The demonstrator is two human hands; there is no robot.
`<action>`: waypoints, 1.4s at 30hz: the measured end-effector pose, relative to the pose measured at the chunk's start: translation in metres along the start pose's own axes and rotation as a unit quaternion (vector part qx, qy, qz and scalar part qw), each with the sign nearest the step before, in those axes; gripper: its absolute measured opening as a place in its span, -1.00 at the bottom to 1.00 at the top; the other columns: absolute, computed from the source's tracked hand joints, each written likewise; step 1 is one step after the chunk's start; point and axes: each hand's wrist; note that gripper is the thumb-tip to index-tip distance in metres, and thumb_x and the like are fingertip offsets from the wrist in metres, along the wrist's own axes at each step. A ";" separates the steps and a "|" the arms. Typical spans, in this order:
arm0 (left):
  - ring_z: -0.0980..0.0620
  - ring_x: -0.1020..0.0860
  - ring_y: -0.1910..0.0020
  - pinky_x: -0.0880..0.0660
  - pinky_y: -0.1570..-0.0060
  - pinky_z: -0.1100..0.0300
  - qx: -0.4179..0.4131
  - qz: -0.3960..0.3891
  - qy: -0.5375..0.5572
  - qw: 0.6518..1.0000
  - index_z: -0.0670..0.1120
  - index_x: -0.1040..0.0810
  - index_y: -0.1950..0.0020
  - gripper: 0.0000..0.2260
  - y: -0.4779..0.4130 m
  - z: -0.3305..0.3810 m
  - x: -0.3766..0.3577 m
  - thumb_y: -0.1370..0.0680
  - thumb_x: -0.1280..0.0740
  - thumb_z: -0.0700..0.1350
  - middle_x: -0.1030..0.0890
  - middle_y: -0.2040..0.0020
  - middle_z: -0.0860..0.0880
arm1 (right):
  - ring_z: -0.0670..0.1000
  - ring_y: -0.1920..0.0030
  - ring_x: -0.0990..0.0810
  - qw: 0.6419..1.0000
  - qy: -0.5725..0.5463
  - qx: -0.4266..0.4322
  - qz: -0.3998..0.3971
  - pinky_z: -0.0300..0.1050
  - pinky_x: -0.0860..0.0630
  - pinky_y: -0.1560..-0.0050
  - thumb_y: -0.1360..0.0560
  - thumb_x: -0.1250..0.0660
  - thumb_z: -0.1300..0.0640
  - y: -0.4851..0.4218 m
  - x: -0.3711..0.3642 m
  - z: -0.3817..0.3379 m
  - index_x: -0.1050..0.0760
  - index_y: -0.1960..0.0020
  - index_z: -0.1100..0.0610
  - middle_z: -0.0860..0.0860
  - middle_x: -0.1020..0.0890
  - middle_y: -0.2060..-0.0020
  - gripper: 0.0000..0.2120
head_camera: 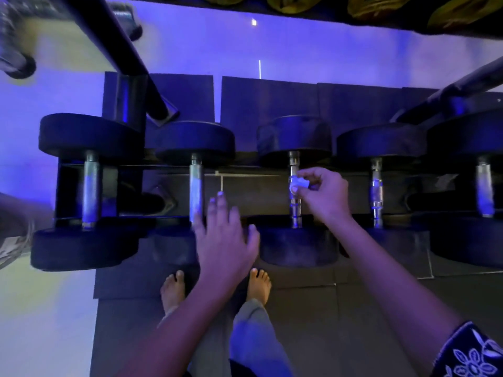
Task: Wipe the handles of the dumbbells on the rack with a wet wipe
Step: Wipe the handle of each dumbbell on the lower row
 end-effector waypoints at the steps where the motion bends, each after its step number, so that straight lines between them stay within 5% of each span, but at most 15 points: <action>1: -0.17 -0.37 -0.42 -0.16 -0.44 -0.13 -0.010 -0.023 0.056 0.998 -0.17 -0.52 -0.27 -0.43 0.001 0.015 -0.002 -0.49 -0.05 0.18 -0.39 -0.46 -0.19 | -0.13 0.29 -0.56 0.999 0.034 0.032 -0.002 -0.34 -0.46 0.14 -0.32 -0.49 0.28 -0.003 0.004 0.003 -0.66 0.00 0.11 0.02 -0.69 0.18 -0.74; 5: -0.06 -0.11 -0.55 -0.04 -0.51 0.09 0.080 -0.117 0.230 0.963 -0.18 -0.19 -0.54 -0.36 -0.009 0.078 -0.017 -0.61 -0.02 0.22 -0.15 -0.57 -0.15 | 0.01 0.13 -0.61 0.987 0.114 0.094 -0.062 -0.36 -0.40 0.10 -0.35 -0.48 0.30 -0.004 0.010 0.024 -0.67 0.04 0.18 0.07 -0.66 0.11 -0.80; 8: -0.11 -0.23 -0.50 -0.16 -0.48 -0.01 0.137 -0.127 0.224 0.957 -0.19 -0.27 -0.50 -0.30 -0.012 0.101 -0.036 -0.54 0.07 0.26 -0.29 -0.51 -0.18 | -0.08 0.19 -0.58 0.984 0.120 0.082 -0.105 -0.50 -0.33 0.19 -0.34 -0.45 0.33 0.005 0.009 0.042 -0.69 0.12 0.16 0.05 -0.69 0.18 -0.84; 13: -0.14 -0.56 -0.02 -0.44 -0.17 -0.05 0.116 -0.034 0.229 0.966 -0.13 -0.66 -0.02 -0.49 -0.010 0.100 -0.050 -0.46 -0.01 0.12 -0.66 -0.02 -0.11 | -0.12 0.24 -0.58 0.994 0.053 0.039 -0.092 -0.57 -0.36 0.22 -0.32 -0.50 0.31 0.000 0.007 0.036 -0.69 0.16 0.18 0.02 -0.70 0.23 -0.89; 18: -0.10 -0.52 0.26 -0.39 0.18 0.07 0.082 -0.037 0.246 0.965 -0.11 -0.63 0.24 -0.60 -0.015 0.092 -0.049 -0.46 -0.08 0.08 -0.62 0.30 -0.08 | -0.08 0.22 -0.60 0.998 0.038 0.053 -0.001 -0.40 -0.44 0.14 -0.34 -0.46 0.33 -0.046 -0.003 0.012 -0.68 0.07 0.15 0.05 -0.70 0.19 -0.81; 25: -0.04 -0.44 0.35 -0.30 0.24 0.10 0.064 -0.015 0.279 0.958 -0.05 -0.50 0.37 -0.69 -0.014 0.088 -0.051 -0.46 -0.10 0.04 -0.47 0.42 -0.01 | -0.09 0.22 -0.60 0.996 0.064 0.023 -0.057 -0.34 -0.49 0.11 -0.32 -0.48 0.33 -0.017 0.001 0.026 -0.67 0.13 0.19 0.03 -0.69 0.20 -0.85; 29: -0.08 -0.41 0.40 -0.30 0.27 0.07 0.067 -0.010 0.285 0.956 0.01 -0.30 0.41 -0.77 -0.013 0.088 -0.052 -0.44 -0.12 0.01 -0.42 0.46 -0.03 | -0.09 0.30 -0.57 0.996 0.065 -0.010 -0.059 -0.43 -0.37 0.30 -0.28 -0.53 0.30 -0.001 -0.002 0.033 -0.66 0.20 0.17 0.01 -0.68 0.27 -0.88; 35: -0.09 -0.42 0.38 -0.32 0.25 0.06 0.051 0.001 0.264 0.963 -0.03 -0.39 0.41 -0.73 -0.014 0.086 -0.057 -0.45 -0.11 0.02 -0.43 0.45 -0.03 | 0.07 0.24 -0.62 0.995 0.089 0.017 0.032 -0.31 -0.38 0.27 -0.35 -0.41 0.33 -0.051 -0.010 -0.005 -0.68 0.10 0.19 0.12 -0.69 0.24 -0.84; 42: -0.12 -0.47 0.35 -0.40 0.23 0.03 0.040 -0.005 0.249 0.968 -0.08 -0.44 0.41 -0.69 -0.013 0.085 -0.059 -0.45 -0.09 0.03 -0.51 0.42 -0.09 | 0.00 0.19 -0.65 0.998 0.067 0.019 0.004 -0.45 -0.35 0.19 -0.33 -0.48 0.33 -0.007 -0.008 0.024 -0.68 0.11 0.18 0.07 -0.71 0.20 -0.85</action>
Point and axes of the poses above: each hand's wrist, its own y-axis away from the middle knuckle, its own x-axis out of the back of the hand, z = x × y
